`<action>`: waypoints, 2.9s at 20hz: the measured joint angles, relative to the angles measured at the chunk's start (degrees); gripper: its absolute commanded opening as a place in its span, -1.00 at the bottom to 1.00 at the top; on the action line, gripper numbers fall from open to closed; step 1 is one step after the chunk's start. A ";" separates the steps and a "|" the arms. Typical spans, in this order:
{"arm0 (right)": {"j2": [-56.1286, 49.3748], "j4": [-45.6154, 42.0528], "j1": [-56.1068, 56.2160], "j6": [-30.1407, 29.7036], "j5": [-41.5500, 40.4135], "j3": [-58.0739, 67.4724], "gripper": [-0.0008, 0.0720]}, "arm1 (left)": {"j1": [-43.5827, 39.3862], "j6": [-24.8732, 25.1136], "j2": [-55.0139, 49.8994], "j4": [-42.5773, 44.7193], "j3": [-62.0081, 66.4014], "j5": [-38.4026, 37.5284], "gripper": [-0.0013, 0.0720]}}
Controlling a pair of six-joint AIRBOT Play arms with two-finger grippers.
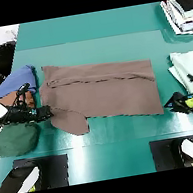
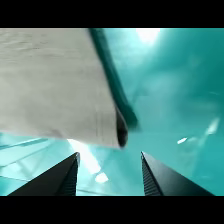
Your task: Fold the shirts.
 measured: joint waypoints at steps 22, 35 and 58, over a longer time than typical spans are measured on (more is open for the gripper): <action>11.54 -7.52 9.92 -1.44 7.87 12.57 -0.94 | 0.00 -1.42 11.23 2.10 4.70 -16.28 -0.89; -24.63 -0.79 19.43 -1.42 -2.95 40.00 -0.60 | 0.00 5.60 -24.33 2.54 26.08 3.67 -0.89; -37.40 14.43 12.44 -11.74 -3.96 32.92 -0.93 | -8.00 4.28 -30.75 -6.12 31.10 6.36 -0.89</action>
